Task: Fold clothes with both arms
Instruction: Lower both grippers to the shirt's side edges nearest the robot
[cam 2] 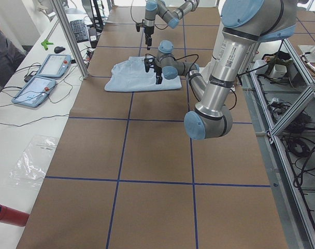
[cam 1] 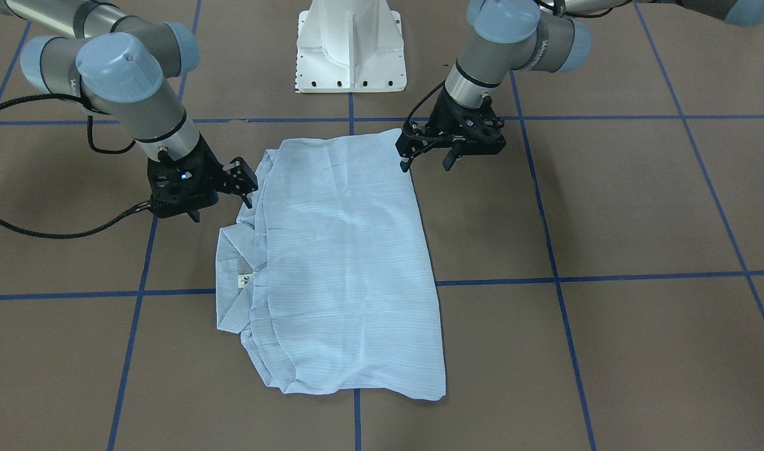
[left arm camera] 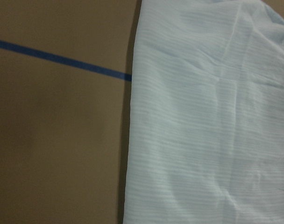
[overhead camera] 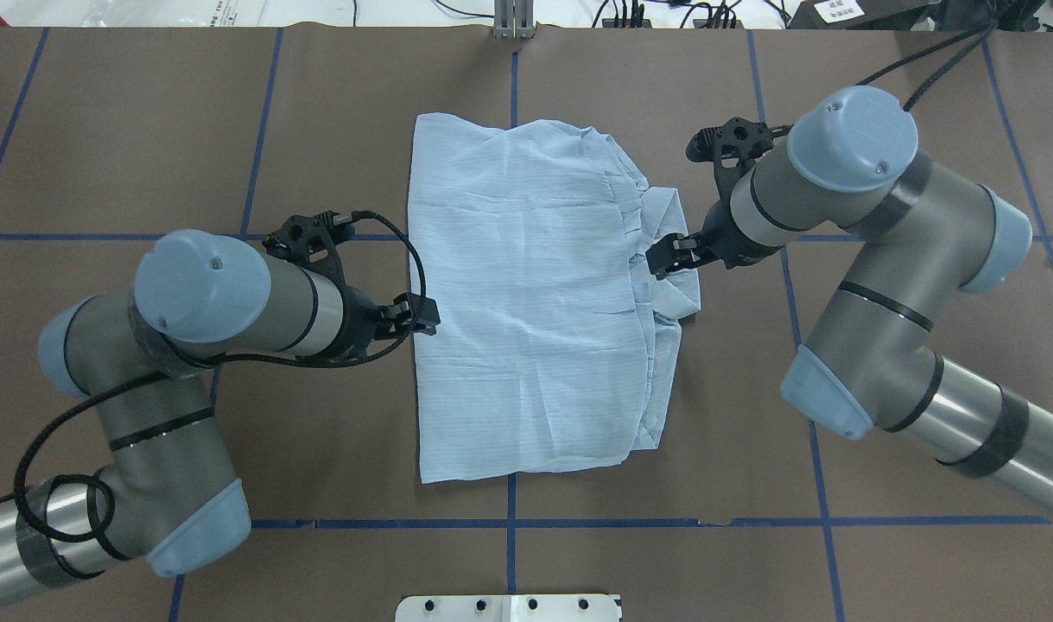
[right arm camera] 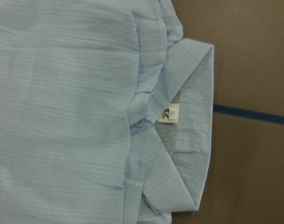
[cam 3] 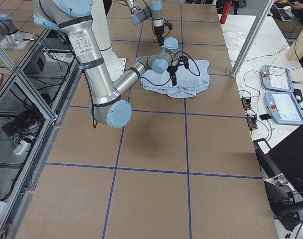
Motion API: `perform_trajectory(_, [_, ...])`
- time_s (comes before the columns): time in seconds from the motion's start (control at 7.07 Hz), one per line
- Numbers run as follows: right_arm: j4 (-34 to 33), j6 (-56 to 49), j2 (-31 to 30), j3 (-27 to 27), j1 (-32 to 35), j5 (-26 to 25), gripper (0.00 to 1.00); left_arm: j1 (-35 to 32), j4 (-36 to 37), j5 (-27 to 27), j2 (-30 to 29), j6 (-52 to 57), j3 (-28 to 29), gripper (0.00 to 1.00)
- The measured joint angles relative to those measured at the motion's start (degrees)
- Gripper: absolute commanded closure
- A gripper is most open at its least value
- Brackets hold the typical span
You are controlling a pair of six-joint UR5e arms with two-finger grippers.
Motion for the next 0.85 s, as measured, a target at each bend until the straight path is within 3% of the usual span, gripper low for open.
perform_trajectory(0.42, [-0.11,9.78,-4.99,5.85,-4.01,-1.28,0.00,7.06,-0.31,3.58,0.42,-8.37,0.80,0.03])
perform_trajectory(0.85, [-0.12,13.26,-6.50,7.67,-6.60,-3.09,0.00,11.86,-0.18,4.88,0.32,-11.54,1.33,0.14])
